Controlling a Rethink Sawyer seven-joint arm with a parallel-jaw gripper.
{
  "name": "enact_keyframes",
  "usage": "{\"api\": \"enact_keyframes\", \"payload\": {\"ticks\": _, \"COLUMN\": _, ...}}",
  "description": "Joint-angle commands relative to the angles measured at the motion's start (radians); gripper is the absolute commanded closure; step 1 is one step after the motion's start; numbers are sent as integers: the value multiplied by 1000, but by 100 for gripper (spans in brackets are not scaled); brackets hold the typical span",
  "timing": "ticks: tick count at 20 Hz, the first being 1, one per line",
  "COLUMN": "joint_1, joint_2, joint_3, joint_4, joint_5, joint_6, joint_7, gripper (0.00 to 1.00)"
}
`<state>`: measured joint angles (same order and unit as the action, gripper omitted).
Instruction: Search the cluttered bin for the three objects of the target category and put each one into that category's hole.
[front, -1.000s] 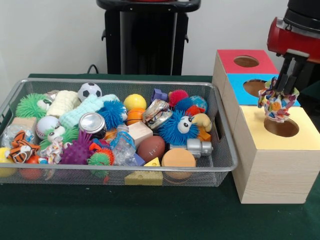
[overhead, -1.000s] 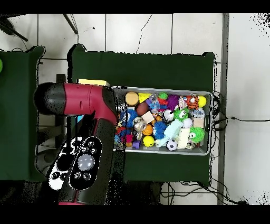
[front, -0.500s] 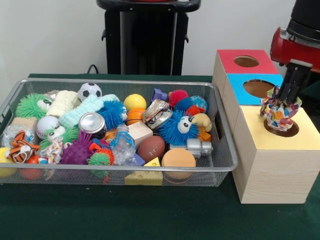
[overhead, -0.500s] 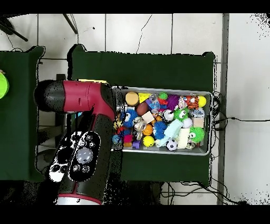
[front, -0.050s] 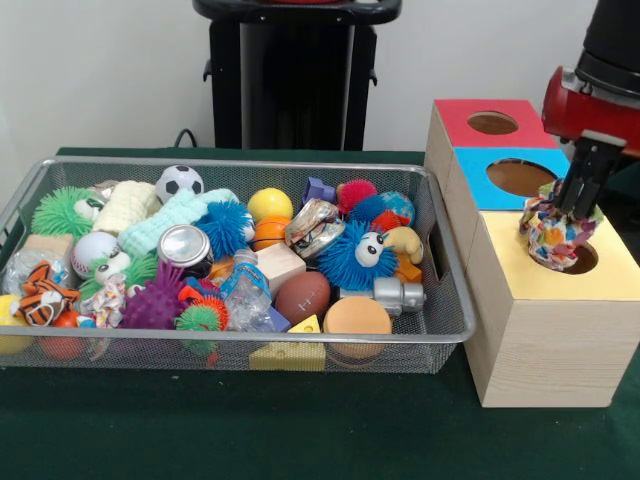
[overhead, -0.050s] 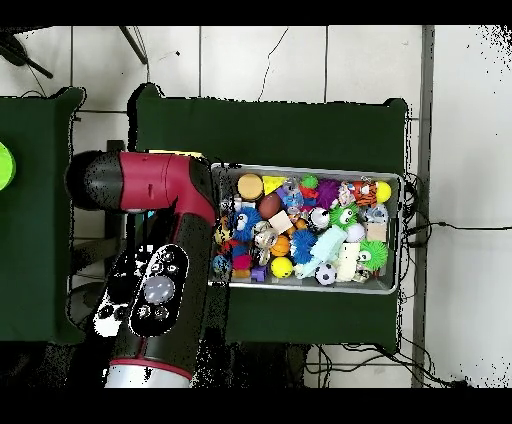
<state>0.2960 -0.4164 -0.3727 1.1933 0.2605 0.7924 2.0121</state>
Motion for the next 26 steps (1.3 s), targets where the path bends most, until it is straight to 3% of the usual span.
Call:
{"api": "enact_keyframes", "payload": {"ticks": 1, "joint_1": 14, "joint_2": 104, "joint_3": 52, "joint_4": -26, "joint_5": 29, "joint_6": -99, "joint_7": 281, "gripper": 100}}
{"api": "enact_keyframes", "payload": {"ticks": 8, "joint_1": 17, "joint_2": 126, "joint_3": 41, "joint_4": -24, "joint_5": 42, "joint_6": -149, "joint_7": 288, "gripper": 100}}
{"api": "enact_keyframes", "payload": {"ticks": 26, "joint_1": -11, "joint_2": 47, "joint_3": 67, "joint_4": 96, "joint_5": 53, "joint_6": -232, "joint_7": 243, "gripper": 100}}
